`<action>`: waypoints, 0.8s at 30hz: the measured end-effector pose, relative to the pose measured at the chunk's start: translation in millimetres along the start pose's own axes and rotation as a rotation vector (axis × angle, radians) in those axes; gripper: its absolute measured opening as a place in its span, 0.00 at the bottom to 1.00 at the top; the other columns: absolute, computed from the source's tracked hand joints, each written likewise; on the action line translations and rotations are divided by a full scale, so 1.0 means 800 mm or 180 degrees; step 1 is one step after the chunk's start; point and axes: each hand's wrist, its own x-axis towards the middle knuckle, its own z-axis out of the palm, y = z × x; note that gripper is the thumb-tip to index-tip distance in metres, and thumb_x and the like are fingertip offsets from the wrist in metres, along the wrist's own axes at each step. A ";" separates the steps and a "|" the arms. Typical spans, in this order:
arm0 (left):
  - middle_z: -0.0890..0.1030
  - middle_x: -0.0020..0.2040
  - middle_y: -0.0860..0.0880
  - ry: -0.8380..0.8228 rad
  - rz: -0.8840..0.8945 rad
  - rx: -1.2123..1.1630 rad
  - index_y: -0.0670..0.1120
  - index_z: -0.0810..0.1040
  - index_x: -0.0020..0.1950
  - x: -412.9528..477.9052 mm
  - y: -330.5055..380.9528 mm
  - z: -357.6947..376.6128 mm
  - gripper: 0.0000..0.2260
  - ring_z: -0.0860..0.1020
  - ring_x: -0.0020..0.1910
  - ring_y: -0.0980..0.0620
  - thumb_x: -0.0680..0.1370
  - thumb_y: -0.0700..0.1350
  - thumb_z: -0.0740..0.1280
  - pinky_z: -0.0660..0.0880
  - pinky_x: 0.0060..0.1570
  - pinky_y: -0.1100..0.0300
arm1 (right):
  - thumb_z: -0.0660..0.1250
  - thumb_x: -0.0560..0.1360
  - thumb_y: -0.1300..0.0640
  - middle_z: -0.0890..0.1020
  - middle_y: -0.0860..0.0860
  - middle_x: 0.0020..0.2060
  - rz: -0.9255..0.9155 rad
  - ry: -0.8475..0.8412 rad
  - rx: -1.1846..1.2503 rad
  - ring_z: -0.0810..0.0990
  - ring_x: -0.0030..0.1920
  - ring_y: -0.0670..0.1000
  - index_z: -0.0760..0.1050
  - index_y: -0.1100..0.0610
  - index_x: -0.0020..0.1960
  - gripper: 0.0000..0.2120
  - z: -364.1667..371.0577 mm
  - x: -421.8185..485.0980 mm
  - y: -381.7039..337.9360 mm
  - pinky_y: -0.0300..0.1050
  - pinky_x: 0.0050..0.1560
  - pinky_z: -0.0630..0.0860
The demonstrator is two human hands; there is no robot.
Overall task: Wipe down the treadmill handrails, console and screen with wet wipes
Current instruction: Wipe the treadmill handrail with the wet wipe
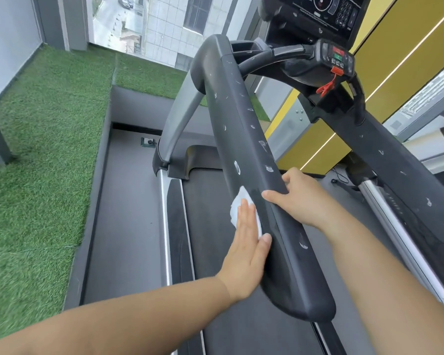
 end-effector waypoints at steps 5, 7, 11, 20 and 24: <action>0.25 0.69 0.65 -0.0113 -0.0081 -0.0301 0.60 0.27 0.66 -0.018 0.002 0.010 0.26 0.29 0.68 0.70 0.84 0.49 0.47 0.34 0.69 0.66 | 0.64 0.76 0.42 0.74 0.52 0.55 -0.0074 0.0007 -0.0263 0.73 0.52 0.52 0.63 0.59 0.66 0.28 0.001 -0.002 -0.002 0.48 0.49 0.73; 0.27 0.67 0.69 0.0090 -0.0320 -0.0650 0.64 0.28 0.64 0.009 0.007 -0.001 0.23 0.30 0.64 0.76 0.84 0.51 0.46 0.35 0.69 0.66 | 0.64 0.76 0.42 0.74 0.53 0.58 -0.0066 0.0021 -0.0268 0.73 0.51 0.52 0.63 0.59 0.66 0.28 0.001 -0.004 -0.004 0.48 0.49 0.73; 0.28 0.66 0.70 0.0178 -0.0359 -0.0750 0.62 0.29 0.66 0.020 0.020 -0.006 0.23 0.30 0.63 0.78 0.83 0.52 0.46 0.35 0.69 0.67 | 0.63 0.76 0.42 0.74 0.54 0.60 -0.0108 0.0059 -0.0286 0.74 0.55 0.54 0.62 0.59 0.68 0.29 0.001 -0.003 -0.004 0.47 0.50 0.72; 0.31 0.68 0.69 0.0285 -0.0531 -0.0855 0.57 0.31 0.71 0.045 0.013 -0.016 0.24 0.32 0.65 0.75 0.83 0.52 0.45 0.36 0.72 0.64 | 0.62 0.77 0.42 0.74 0.56 0.60 -0.0175 -0.0119 -0.0440 0.74 0.58 0.55 0.62 0.60 0.66 0.27 -0.005 -0.007 -0.007 0.49 0.54 0.73; 0.26 0.69 0.65 0.0068 0.0031 -0.0340 0.59 0.29 0.69 0.000 0.009 0.000 0.26 0.29 0.68 0.70 0.80 0.55 0.45 0.33 0.68 0.70 | 0.62 0.77 0.42 0.74 0.56 0.60 -0.0184 -0.0142 -0.0470 0.75 0.57 0.56 0.62 0.60 0.65 0.26 -0.006 -0.006 -0.007 0.48 0.52 0.72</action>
